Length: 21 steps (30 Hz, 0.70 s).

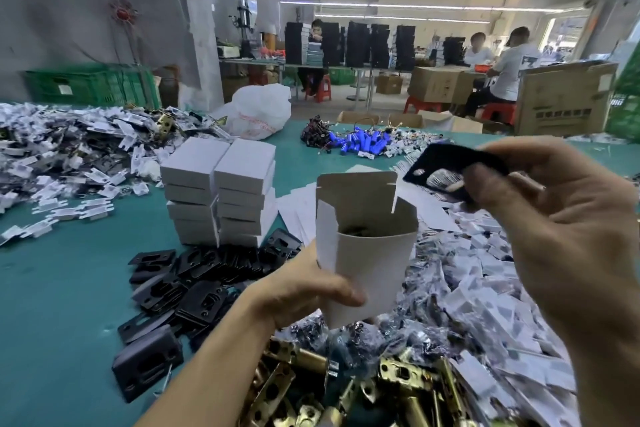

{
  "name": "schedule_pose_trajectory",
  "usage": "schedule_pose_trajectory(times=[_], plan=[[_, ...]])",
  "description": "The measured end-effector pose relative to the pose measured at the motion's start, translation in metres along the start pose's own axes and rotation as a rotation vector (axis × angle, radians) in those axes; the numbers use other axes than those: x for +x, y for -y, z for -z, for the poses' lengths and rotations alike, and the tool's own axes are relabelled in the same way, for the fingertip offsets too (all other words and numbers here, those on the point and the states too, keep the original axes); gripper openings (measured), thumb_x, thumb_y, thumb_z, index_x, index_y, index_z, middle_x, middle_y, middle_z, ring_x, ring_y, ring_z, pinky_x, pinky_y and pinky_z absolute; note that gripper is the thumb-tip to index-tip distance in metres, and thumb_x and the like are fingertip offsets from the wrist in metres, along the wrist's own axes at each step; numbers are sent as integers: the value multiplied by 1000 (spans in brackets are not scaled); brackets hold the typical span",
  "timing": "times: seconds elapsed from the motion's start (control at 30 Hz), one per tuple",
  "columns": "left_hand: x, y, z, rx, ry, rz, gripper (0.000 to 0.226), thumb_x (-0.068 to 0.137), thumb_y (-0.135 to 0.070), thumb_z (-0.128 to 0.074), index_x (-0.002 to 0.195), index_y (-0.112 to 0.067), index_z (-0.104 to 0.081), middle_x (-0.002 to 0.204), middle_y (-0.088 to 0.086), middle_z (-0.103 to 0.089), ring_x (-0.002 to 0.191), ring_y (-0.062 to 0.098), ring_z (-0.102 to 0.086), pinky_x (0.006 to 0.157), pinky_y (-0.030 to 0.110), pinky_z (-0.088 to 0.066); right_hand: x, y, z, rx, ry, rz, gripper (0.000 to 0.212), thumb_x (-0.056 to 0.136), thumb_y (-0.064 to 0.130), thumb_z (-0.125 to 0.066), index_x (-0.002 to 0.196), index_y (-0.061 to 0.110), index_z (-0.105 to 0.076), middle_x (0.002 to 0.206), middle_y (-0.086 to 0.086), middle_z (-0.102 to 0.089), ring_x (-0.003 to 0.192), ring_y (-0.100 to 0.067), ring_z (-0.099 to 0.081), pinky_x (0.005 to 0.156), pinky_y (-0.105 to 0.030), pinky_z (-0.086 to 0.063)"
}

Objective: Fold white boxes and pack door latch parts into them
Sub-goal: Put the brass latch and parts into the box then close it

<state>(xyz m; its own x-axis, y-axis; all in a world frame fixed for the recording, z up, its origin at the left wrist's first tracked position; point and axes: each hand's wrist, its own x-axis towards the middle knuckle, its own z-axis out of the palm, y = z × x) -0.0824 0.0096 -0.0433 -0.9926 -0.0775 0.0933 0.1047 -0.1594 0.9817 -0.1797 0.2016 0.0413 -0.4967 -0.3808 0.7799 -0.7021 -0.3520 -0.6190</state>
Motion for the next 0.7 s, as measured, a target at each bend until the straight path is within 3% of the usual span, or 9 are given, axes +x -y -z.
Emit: schedule_pose_trajectory(times=[0.1,0.17,0.23,0.33,0.43,0.57,0.7], plan=[[0,0,-1,34,24,-3,69,47,-14,-78,113,-14,-58,89,-10,-75,90,7,-70,81,24,-57,-2,2,-4,-187,135,43,14,86,19,-72,94,31,-70,90,11,-72,83,-14,-67,73,-23,-52],[0,1,-1,60,39,-21,68,51,-13,-78,117,-16,-59,95,-8,-75,96,9,-70,85,27,-57,-2,1,-6,-354,157,69,13,83,21,-70,91,32,-71,86,15,-69,79,-8,-61,69,-14,-42],[1,2,-1,78,33,-19,71,51,-14,-78,119,-15,-59,97,-6,-74,99,14,-68,89,31,-57,-2,1,-9,-441,155,76,13,81,26,-70,91,34,-71,86,19,-67,78,-8,-58,67,-19,-43],[6,3,-2,75,-2,-11,69,48,-17,-77,115,-15,-60,91,-6,-73,94,12,-68,85,29,-56,-2,-1,-16,-458,168,79,17,80,28,-69,96,35,-72,84,22,-66,79,-10,-60,69,-32,-48],[9,2,-3,94,-17,-82,49,53,-15,-79,100,-24,-74,88,-6,-71,89,11,-67,80,29,-58,-2,-6,-21,-500,161,70,16,83,18,-75,92,32,-73,80,24,-65,79,-10,-59,68,-30,-48],[10,0,-3,154,-108,-187,42,62,3,-80,99,-15,-72,81,-4,-70,71,7,-67,56,22,-55,-3,-10,-23,-496,151,22,21,83,13,-74,93,32,-71,82,19,-68,77,-12,-61,66,-31,-48],[13,6,0,158,-152,-254,49,63,3,-83,109,-6,-69,92,5,-70,85,15,-68,66,29,-58,-3,-9,-23,-498,96,64,20,83,12,-75,93,29,-70,85,16,-69,67,-11,-60,59,-35,-47]])
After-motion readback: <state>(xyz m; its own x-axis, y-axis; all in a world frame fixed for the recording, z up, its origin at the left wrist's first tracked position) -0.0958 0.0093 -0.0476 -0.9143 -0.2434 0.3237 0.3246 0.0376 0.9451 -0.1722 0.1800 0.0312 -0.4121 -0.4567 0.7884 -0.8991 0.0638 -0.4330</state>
